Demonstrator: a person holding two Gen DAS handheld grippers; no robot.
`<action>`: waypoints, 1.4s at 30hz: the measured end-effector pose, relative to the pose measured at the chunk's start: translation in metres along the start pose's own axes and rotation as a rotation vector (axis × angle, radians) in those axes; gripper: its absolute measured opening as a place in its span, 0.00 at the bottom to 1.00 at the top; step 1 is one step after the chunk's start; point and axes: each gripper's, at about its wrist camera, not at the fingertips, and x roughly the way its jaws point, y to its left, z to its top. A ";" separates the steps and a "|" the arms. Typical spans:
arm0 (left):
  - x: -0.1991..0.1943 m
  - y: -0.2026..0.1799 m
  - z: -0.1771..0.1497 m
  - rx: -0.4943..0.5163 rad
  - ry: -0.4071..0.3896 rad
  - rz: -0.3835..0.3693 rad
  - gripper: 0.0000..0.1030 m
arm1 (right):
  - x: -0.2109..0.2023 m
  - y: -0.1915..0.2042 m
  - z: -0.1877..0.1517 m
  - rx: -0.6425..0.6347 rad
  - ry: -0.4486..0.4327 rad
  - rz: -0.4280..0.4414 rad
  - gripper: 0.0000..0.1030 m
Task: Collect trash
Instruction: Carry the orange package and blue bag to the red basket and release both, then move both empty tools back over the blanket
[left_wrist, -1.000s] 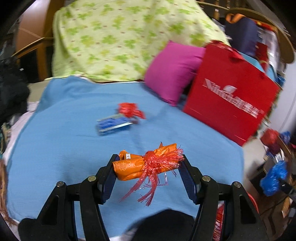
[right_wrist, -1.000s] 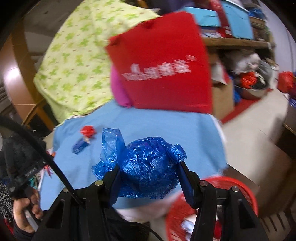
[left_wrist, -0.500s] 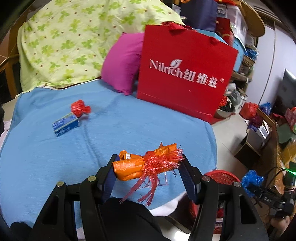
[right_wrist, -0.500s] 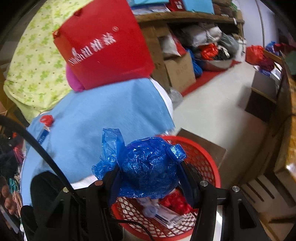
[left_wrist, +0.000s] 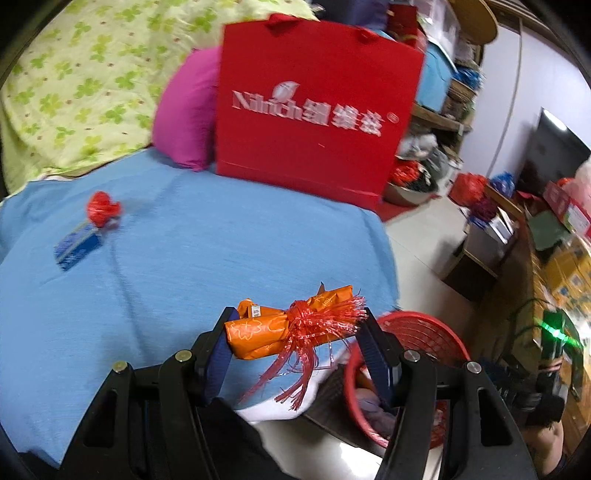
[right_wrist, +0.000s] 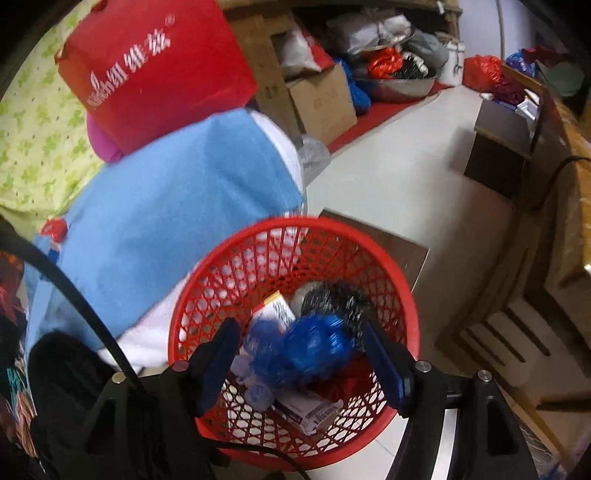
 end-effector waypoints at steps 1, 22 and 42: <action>0.004 -0.005 0.000 0.006 0.011 -0.019 0.64 | -0.005 -0.002 0.002 0.008 -0.020 0.004 0.70; 0.097 -0.105 -0.009 0.194 0.320 -0.194 0.74 | -0.059 -0.039 0.024 0.144 -0.234 0.076 0.71; 0.014 0.113 -0.014 -0.140 0.125 0.052 0.75 | -0.044 0.093 0.034 -0.100 -0.174 0.180 0.71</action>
